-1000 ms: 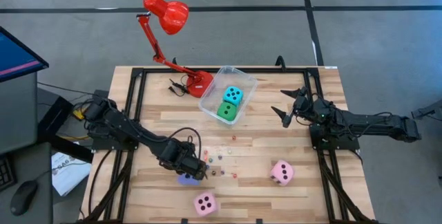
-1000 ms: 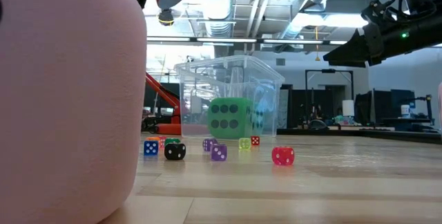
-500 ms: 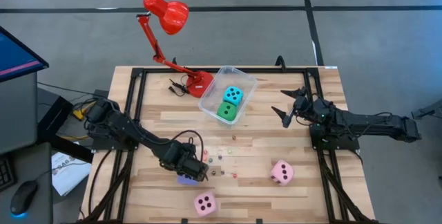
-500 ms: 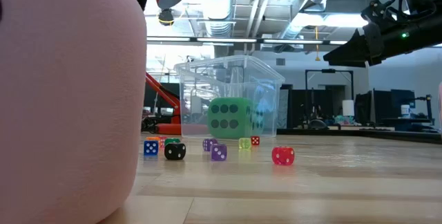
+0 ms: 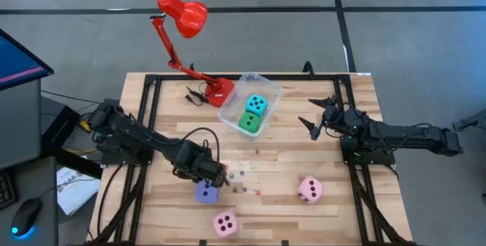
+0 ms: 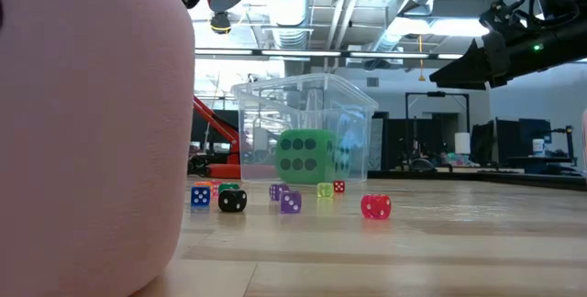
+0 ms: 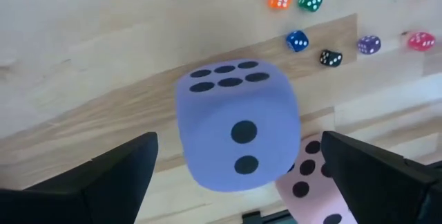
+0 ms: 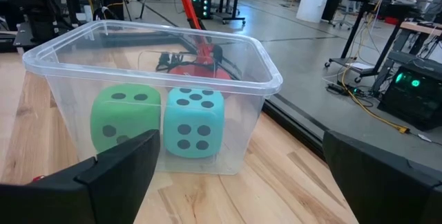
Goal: Pick & Place Dice
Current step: Put the purple dice into the transparent bin
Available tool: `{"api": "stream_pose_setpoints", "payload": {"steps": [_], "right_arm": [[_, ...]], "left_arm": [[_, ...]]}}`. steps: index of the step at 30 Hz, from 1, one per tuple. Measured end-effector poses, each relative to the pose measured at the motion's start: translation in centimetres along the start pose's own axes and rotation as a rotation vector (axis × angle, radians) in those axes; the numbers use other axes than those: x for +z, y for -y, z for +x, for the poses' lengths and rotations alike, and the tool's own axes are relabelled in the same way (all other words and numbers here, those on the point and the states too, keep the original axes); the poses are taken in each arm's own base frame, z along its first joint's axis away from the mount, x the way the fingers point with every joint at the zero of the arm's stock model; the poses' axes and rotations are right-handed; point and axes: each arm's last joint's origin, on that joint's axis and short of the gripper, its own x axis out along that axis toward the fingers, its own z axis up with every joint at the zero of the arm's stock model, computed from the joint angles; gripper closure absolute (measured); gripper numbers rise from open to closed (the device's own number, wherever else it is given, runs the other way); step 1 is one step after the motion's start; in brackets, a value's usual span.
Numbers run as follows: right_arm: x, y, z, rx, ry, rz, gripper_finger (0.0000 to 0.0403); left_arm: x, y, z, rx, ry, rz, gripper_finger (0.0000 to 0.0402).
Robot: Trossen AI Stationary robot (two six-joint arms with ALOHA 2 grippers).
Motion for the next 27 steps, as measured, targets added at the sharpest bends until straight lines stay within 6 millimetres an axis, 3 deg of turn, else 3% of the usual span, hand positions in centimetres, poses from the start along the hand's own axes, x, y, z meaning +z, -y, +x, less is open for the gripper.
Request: {"api": "stream_pose_setpoints", "payload": {"steps": [12,27], "right_arm": [[0.0,0.0,0.0,0.000,-0.003,-0.001,0.0003],[0.0,0.0,0.0,0.000,-0.004,-0.002,0.0003]], "left_arm": [[-1.4,0.6,0.8,-0.030,0.028,-0.004,0.0005],[-1.8,1.9,4.6,0.012,0.029,0.005,0.0005]]}}
